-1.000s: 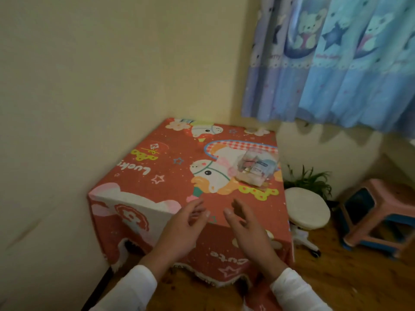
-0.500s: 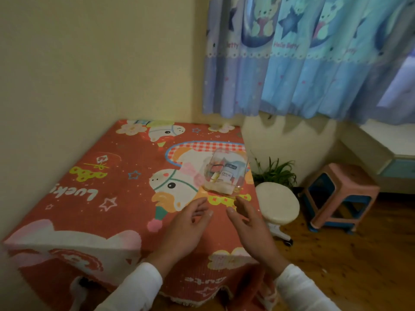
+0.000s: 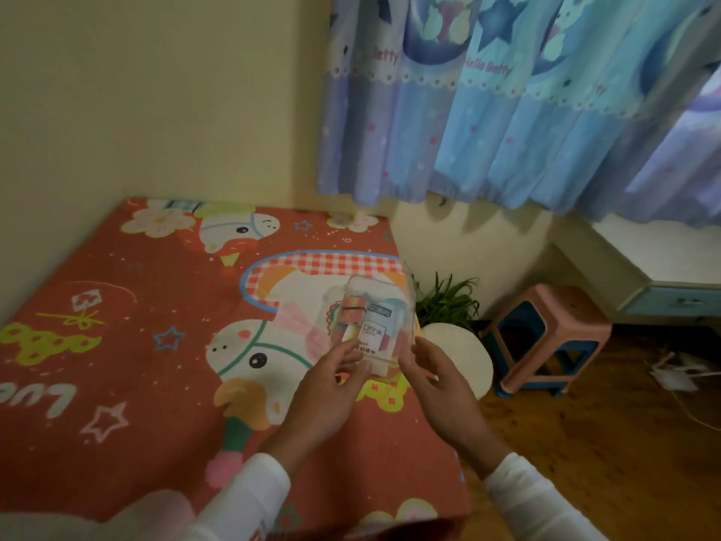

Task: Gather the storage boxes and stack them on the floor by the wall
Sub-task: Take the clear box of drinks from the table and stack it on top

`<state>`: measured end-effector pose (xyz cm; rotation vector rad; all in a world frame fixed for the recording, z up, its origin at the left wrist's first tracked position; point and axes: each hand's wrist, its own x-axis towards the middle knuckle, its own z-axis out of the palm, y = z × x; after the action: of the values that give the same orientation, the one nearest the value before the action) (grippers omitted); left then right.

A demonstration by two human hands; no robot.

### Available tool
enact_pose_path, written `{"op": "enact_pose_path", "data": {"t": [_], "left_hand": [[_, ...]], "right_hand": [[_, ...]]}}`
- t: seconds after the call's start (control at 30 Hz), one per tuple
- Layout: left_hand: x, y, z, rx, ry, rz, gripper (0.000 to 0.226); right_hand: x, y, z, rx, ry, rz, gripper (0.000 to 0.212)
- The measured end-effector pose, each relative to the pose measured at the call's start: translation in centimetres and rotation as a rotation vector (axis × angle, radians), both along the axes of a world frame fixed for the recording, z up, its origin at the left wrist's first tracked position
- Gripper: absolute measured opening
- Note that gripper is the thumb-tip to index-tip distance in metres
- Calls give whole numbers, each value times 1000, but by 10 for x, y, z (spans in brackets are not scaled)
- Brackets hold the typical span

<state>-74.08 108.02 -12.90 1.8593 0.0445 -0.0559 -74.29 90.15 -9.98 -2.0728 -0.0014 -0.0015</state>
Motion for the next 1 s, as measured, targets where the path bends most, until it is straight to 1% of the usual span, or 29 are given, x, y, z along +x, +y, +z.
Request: {"op": "enact_pose_path", "data": {"t": [0.1, 0.13, 0.23, 0.27, 0.3, 0.37, 0.4, 0.47, 0.53, 0.63, 0.67, 0.7, 0.77, 0.8, 0.87, 0.9, 0.97, 1.0], "left_hand": [[11, 0, -10, -17, 28, -7, 35], [15, -1, -13, -26, 36, -3, 35], [20, -2, -19, -53, 65, 19, 33], [22, -3, -22, -62, 76, 28, 33], [24, -4, -25, -65, 92, 34, 33], [26, -7, -31, -67, 132, 53, 35], [27, -9, -34, -71, 151, 69, 38], [30, -16, -43, -71, 194, 93, 41], [35, -25, -50, -65, 242, 122, 37], [44, -43, -59, -76, 290, 200, 34], [48, -50, -60, -92, 302, 232, 35], [53, -56, -64, -117, 324, 275, 32], [60, -72, -68, -176, 370, 382, 18], [62, -79, -68, -198, 377, 433, 19], [68, -92, -71, -227, 406, 517, 32], [73, -99, -72, -260, 416, 571, 34], [82, -111, -72, -383, 401, 656, 33], [86, -117, -72, -447, 399, 682, 35]], "right_hand": [[13, 0, -2, -24, 11, -4, 54], [19, 0, -3, -25, 11, 2, 50], [33, 2, -3, -32, 17, 16, 22], [39, 3, -4, -31, 23, 21, 22], [45, 4, -4, -32, 31, 29, 27], [58, 4, -7, -25, 53, 28, 45], [64, 4, -9, -17, 60, 39, 49], [76, 1, -14, -17, 55, 82, 47], [93, -6, -22, -32, 60, 113, 44], [126, -23, -31, -67, 79, 140, 58], [139, -30, -35, -67, 85, 156, 59], [154, -36, -38, -62, 89, 174, 58], [184, -51, -48, -79, 84, 210, 57], [198, -57, -54, -95, 83, 220, 61], [225, -64, -66, -127, 87, 207, 66], [239, -68, -74, -142, 80, 210, 66], [261, -72, -89, -181, 59, 220, 66], [272, -72, -96, -191, 68, 218, 68]]}}
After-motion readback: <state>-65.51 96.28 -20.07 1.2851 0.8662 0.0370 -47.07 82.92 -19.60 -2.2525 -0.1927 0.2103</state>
